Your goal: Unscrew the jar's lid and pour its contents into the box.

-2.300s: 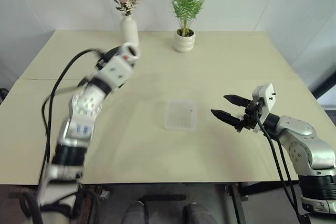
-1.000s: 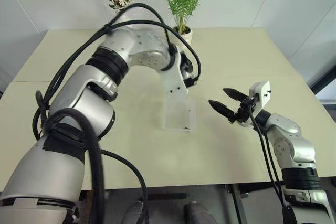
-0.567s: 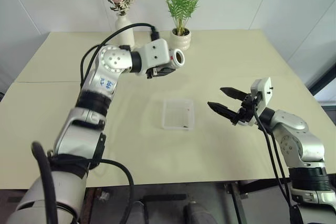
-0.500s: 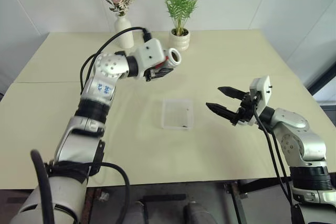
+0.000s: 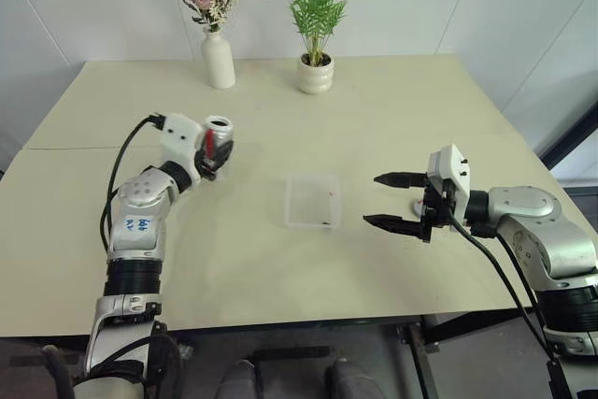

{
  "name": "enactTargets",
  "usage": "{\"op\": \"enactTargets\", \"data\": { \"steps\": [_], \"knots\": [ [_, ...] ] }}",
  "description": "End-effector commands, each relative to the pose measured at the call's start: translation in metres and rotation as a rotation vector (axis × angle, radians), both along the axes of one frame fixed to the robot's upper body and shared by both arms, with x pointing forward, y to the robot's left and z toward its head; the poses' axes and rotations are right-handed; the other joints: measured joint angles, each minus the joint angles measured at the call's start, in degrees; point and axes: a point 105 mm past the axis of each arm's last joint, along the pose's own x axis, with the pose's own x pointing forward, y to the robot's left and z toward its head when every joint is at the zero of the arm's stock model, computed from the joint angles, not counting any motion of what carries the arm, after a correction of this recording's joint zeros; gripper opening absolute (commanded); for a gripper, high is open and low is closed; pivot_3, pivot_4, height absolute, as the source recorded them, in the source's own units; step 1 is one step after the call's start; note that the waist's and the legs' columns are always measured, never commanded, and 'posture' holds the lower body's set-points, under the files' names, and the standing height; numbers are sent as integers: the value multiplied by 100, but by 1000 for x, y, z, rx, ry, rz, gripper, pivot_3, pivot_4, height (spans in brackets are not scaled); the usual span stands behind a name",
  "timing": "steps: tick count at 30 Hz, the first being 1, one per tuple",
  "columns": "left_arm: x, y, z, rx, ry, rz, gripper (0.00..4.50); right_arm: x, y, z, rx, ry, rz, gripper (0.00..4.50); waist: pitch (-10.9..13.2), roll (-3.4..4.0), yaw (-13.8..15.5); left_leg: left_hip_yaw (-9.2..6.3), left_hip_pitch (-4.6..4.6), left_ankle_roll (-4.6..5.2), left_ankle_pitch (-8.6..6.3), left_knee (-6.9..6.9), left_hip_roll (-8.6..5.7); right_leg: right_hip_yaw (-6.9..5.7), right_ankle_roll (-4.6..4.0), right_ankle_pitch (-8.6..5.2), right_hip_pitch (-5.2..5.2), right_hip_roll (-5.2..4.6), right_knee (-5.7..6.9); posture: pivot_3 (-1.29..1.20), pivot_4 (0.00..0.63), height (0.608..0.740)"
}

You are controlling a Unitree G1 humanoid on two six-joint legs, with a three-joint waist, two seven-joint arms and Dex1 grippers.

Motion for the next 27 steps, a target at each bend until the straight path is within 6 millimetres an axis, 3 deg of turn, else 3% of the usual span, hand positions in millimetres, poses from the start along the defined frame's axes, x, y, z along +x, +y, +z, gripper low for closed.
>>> {"op": "enactTargets", "data": {
  "steps": [1,12,27],
  "knots": [
    [0,7,2,-73,-47,29,2514,-5,1,10,11,-41,5,4484,0,0,10,0,0,0,0,-1,0,0,0,0,0,0,-1,0,150,740],
    [8,12,-20,-91,-121,53,2514,-12,3,7,5,-57,-18,4484,0,-1,-11,4,-1,-1,-2,-15,0,1,-1,0,-4,0,-14,0,150,740],
    [-9,28,-36,-95,-158,93,2514,-14,5,2,34,-50,-36,4484,-1,-4,-3,7,-5,-1,-7,-21,1,1,0,3,-2,-1,-34,0,150,740]
  ]
}}
